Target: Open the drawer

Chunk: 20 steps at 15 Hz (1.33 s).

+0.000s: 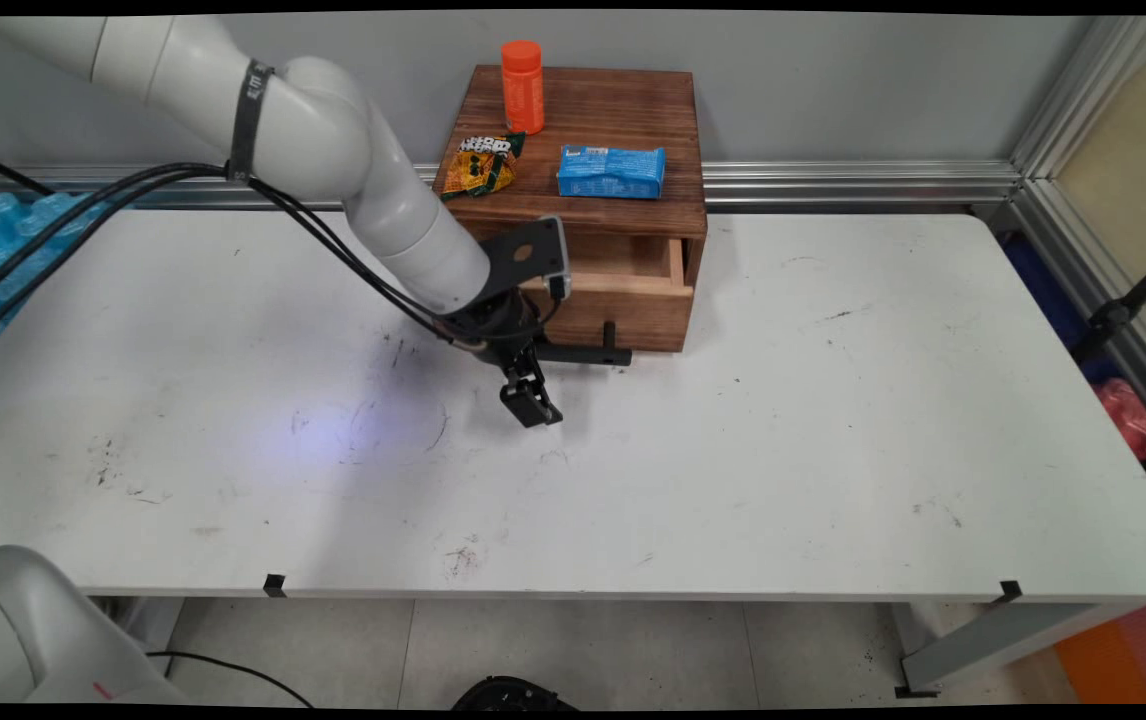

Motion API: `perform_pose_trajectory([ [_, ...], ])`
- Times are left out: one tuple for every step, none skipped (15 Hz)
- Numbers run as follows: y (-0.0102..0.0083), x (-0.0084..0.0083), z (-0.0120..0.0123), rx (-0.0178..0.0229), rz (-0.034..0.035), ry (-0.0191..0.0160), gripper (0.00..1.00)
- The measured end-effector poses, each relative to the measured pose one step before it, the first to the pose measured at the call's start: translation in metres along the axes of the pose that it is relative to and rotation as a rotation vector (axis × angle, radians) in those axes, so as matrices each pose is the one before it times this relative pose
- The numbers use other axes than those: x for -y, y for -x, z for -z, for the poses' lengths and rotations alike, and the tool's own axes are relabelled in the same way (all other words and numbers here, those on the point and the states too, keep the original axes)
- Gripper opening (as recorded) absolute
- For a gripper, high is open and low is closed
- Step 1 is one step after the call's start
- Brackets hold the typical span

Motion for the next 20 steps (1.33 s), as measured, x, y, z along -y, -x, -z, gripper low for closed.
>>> perform_pose_trajectory([
  [-0.00048,-0.00392,-0.0006,0.00233,0.00429,0.00354,1.0],
  [-0.00031,-0.00251,-0.0004,0.00165,0.00288,0.00217,1.0],
  [-0.00055,-0.00388,-0.00054,0.00241,0.00438,0.00322,1.0],
  [-0.00032,-0.00246,-0.00034,0.00181,0.00283,0.00199,1.0],
  [-0.00054,-0.00455,-0.00047,0.00347,0.00446,0.00377,1.0],
  [-0.00039,-0.0038,-0.00034,0.00292,0.0033,0.00324,1.0],
  [-0.00052,-0.0044,-0.00031,0.00321,0.0034,0.00396,1.0],
  [-0.00064,-0.00442,-0.00016,0.00255,0.00279,0.00406,1.0],
  [-0.00059,-0.00363,-0.00004,0.00175,0.00202,0.00326,1.0],
  [-0.00058,-0.00422,0.0001,0.00234,0.00199,0.0036,1.0],
  [-0.00047,-0.00348,0.0002,0.00211,0.00121,0.00269,1.0],
  [-0.00053,-0.00383,0.00035,0.0022,0.00116,0.00256,1.0],
  [-0.00053,-0.00357,0.00055,0.00255,0.00048,0.00179,1.0],
  [-0.0003,-0.00293,0.00064,0.00233,0.00055,0.0008,1.0],
  [-0.00035,-0.00316,0.00089,0.00252,0.00031,0.00034,1.0],
  [-0.00023,-0.00309,0.00098,0.00255,-0.00017,0.00056,1.0],
  [-0.00019,-0.00303,0.00099,0.00267,-0.00048,0.00083,1.0],
  [-0.00011,-0.00259,0.00083,0.00225,-0.00036,0.00096,1.0],
  [-0.00001,-0.00353,0.00104,0.00298,-0.00111,0.00199,1.0],
  [0.0,-0.0023,0.00057,0.00209,-0.00122,0.0023,1.0],
])
